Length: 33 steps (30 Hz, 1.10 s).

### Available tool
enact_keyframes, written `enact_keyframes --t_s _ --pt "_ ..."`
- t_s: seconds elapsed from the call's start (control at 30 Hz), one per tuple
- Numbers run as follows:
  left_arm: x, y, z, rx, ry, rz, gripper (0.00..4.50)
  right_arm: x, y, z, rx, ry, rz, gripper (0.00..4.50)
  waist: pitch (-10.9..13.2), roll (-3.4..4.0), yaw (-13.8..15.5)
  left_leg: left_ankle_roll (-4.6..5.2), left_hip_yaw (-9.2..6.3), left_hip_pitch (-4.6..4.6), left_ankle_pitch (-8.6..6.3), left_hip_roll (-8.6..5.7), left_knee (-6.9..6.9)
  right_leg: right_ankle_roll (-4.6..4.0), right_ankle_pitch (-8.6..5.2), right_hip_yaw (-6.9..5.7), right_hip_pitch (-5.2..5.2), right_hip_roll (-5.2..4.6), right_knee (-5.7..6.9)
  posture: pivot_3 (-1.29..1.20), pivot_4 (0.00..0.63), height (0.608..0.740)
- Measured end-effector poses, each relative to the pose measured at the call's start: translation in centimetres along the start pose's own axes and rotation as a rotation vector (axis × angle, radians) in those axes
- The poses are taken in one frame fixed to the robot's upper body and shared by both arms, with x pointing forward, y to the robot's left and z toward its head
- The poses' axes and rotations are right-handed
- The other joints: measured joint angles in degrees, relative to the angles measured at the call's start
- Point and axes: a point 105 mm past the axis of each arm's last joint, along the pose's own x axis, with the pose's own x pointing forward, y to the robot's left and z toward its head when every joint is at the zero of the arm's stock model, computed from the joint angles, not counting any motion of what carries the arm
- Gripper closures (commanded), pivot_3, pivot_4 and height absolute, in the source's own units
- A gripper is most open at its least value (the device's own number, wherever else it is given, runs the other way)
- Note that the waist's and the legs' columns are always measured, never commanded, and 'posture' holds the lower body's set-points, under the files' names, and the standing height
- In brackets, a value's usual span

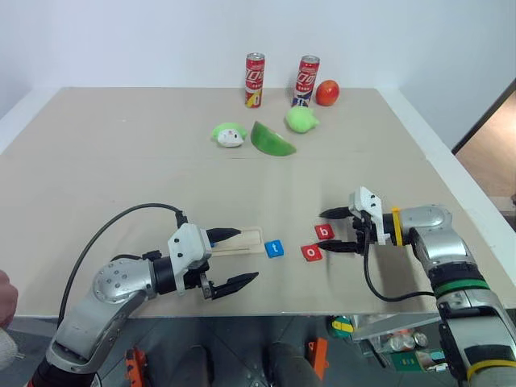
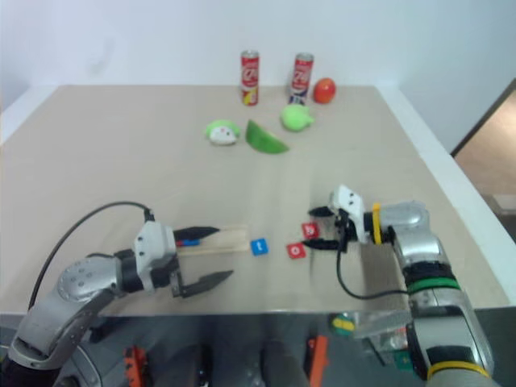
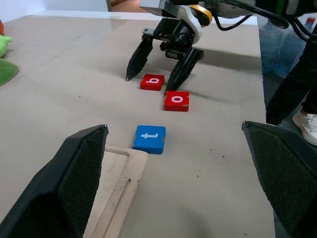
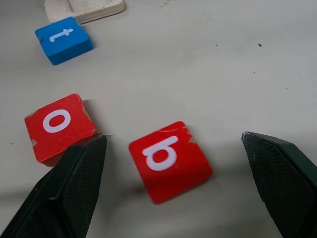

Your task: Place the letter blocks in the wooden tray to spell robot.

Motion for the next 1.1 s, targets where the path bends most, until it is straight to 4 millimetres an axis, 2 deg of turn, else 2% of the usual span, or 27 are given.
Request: enact_keyframes --t_s 0.13,0.57,0.63,0.7,0.77,0.8,1.1 --pt "0.03 -0.04 0.03 -0.001 -0.001 -0.006 0.00 -0.01 0.96 -0.05 -0.021 -0.002 -0.039 0.27 -0.02 0.00 0.04 0.00 -0.02 0.00 0.00 0.00 -0.02 0.09 -0.08 -0.03 0.00 0.01 0.01 0.00 0.150 0.740" --pt "0.03 -0.20 -0.10 -0.011 -0.002 -0.026 0.00 -0.39 0.95 -0.09 -0.039 0.010 -0.067 0.27 -0.02 -0.01 0.56 0.00 0.04 0.00 0.00 -0.02 0.03 0.27 -0.13 0.03 0.00 -0.01 0.01 0.00 0.150 0.740" --pt "0.04 -0.20 -0.10 -0.012 -0.002 -0.025 0.00 -0.38 0.93 -0.19 0.007 0.012 -0.086 1.25 -0.02 -0.01 0.60 0.00 0.04 0.00 0.00 -0.01 0.03 0.26 -0.13 0.03 0.00 0.00 0.01 0.00 0.150 0.740" --pt "0.06 -0.20 -0.10 -0.014 -0.003 -0.024 0.00 -0.36 0.67 -0.24 0.068 0.015 -0.144 1.75 -0.03 -0.01 0.67 0.00 0.03 0.00 0.01 -0.01 0.10 0.27 -0.11 0.03 0.00 0.00 0.08 0.00 0.150 0.740" --pt "0.07 -0.20 -0.13 -0.018 -0.002 -0.024 0.00 -0.35 0.63 -0.19 0.084 0.023 -0.164 2.56 -0.03 -0.02 0.76 0.00 0.03 0.00 0.02 -0.01 0.11 0.28 -0.11 0.03 0.00 0.00 0.08 0.00 0.150 0.740" --pt "0.10 -0.19 -0.11 -0.019 -0.003 -0.024 0.00 -0.36 0.63 -0.15 0.086 0.025 -0.171 2.82 -0.04 -0.02 0.76 0.00 0.04 0.00 0.02 -0.01 0.11 0.28 -0.11 0.03 0.00 0.00 0.08 0.00 0.150 0.740" --pt "0.29 -0.07 0.03 -0.022 -0.001 -0.028 0.00 -0.76 0.97 -0.05 0.094 0.028 -0.184 2.92 -0.04 -0.03 0.90 -0.01 0.00 -0.03 0.01 -0.03 0.07 0.32 -0.19 -0.01 -0.01 -0.01 0.08 0.00 0.150 0.740"
